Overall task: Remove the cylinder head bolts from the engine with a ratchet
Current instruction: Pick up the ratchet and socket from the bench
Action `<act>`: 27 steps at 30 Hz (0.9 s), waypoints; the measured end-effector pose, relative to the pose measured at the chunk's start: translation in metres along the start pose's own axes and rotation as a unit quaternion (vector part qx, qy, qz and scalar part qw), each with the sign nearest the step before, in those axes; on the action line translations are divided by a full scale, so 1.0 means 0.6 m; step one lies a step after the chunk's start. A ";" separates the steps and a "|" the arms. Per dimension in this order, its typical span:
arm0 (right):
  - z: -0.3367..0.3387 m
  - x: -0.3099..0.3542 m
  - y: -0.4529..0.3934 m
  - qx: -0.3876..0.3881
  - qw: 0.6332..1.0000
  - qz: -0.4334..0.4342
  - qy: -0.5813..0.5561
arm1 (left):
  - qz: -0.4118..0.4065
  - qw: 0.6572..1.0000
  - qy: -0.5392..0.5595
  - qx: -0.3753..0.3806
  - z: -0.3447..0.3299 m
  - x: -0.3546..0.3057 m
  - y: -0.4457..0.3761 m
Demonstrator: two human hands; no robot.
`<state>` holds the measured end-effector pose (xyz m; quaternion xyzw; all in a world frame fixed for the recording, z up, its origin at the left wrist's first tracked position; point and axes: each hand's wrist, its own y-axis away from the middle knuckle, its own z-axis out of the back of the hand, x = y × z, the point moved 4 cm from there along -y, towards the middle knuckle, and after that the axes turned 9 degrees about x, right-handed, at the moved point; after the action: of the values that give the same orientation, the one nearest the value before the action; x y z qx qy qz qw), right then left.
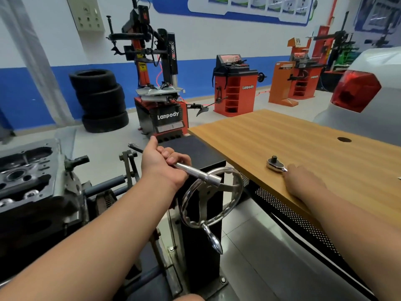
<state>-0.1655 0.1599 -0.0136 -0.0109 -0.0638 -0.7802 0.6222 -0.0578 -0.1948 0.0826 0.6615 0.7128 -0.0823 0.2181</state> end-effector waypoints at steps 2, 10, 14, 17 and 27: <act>-0.001 0.013 0.014 -0.021 0.999 0.031 -0.010 | -0.003 1.000 0.001 -0.013 -0.001 -0.009 0.006; 0.123 0.194 0.198 -0.004 0.842 0.229 -0.488 | -0.046 0.998 0.024 -0.037 -0.028 -0.091 0.063; 0.157 0.307 0.322 0.119 0.634 0.306 -0.701 | -0.086 0.995 0.052 -0.027 -0.040 -0.166 0.114; 0.160 0.375 0.404 0.178 0.568 0.340 -0.728 | -0.129 0.989 0.060 -0.031 -0.041 -0.234 0.153; 0.168 0.528 0.553 0.082 0.577 0.511 -0.631 | -0.190 0.975 0.085 -0.081 0.012 -0.375 0.253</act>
<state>0.0796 -0.2078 0.1454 -0.4804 -0.4882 -0.1205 0.7186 0.0990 -0.3848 0.1968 0.4987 0.8457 -0.0080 0.1895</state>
